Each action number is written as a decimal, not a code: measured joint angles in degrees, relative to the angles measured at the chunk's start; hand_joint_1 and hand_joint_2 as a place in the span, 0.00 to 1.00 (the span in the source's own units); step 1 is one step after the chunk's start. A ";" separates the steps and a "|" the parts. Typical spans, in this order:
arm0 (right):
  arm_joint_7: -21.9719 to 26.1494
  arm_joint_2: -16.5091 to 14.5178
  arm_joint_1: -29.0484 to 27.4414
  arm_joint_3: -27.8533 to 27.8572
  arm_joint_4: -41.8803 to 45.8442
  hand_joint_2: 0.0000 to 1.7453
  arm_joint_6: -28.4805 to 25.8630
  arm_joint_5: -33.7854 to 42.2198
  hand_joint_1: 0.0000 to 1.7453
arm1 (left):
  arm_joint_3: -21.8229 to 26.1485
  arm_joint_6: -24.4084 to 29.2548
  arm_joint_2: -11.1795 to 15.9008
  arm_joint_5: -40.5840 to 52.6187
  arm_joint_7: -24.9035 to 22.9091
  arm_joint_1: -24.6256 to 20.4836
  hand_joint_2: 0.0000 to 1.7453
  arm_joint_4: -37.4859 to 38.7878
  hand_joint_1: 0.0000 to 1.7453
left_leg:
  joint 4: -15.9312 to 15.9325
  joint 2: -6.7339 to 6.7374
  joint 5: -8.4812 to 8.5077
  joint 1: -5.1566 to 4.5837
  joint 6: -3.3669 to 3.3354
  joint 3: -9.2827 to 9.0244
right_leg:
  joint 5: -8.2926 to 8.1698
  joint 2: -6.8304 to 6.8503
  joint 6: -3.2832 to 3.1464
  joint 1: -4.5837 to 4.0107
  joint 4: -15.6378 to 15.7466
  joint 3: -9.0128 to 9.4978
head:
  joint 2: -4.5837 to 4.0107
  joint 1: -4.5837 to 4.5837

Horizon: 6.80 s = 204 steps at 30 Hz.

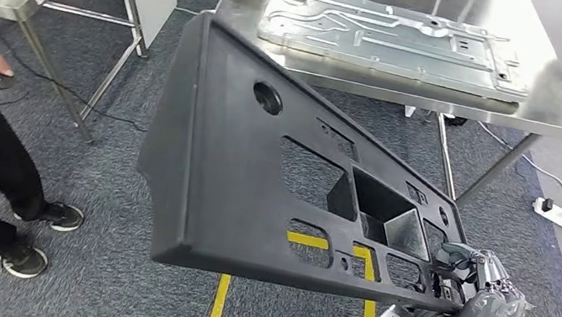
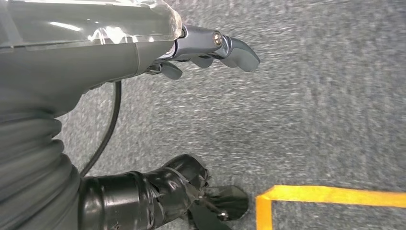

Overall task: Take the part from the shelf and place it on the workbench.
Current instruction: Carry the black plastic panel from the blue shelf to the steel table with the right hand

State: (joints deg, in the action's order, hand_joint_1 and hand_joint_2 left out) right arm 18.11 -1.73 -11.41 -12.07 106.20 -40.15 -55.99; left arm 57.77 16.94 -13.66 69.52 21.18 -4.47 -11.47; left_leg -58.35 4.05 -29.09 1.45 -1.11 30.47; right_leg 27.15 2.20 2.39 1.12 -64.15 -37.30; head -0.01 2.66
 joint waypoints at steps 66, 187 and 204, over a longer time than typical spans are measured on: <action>0.83 0.31 0.05 -1.17 -1.01 1.00 0.01 -0.22 1.00 | -0.28 -3.11 0.45 0.97 2.25 -0.06 1.00 0.00 0.00 | 0.19 -3.77 0.86 -0.33 1.41 0.80 | -0.15 -2.71 -1.55 -0.37 5.16 3.66 | 0.00 0.23; 0.36 -0.01 -0.56 0.04 -1.26 1.00 0.02 0.00 1.00 | -0.28 -6.79 0.45 1.52 3.06 0.03 1.00 0.00 0.00 | 0.00 -4.67 1.68 -1.23 0.00 1.71 | 0.85 -2.25 -1.47 -0.44 4.96 4.41 | -0.01 0.12; 1.02 -0.65 -0.24 0.09 -1.21 1.00 0.02 0.42 1.00 | -0.23 -8.40 0.57 1.26 3.41 0.17 1.00 0.00 0.00 | 0.14 -4.37 1.64 -1.15 -0.10 1.63 | 0.92 -1.78 -1.93 -0.71 5.39 4.94 | 0.01 0.09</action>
State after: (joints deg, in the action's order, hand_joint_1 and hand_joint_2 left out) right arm 19.12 -2.38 -11.65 -11.98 104.99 -40.13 -55.57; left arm 57.54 8.54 -13.08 70.77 24.59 -4.30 -11.47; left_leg -58.22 -0.33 -27.45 0.29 -1.21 32.10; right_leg 28.07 0.42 0.46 0.41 -58.76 -32.36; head 0.00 2.75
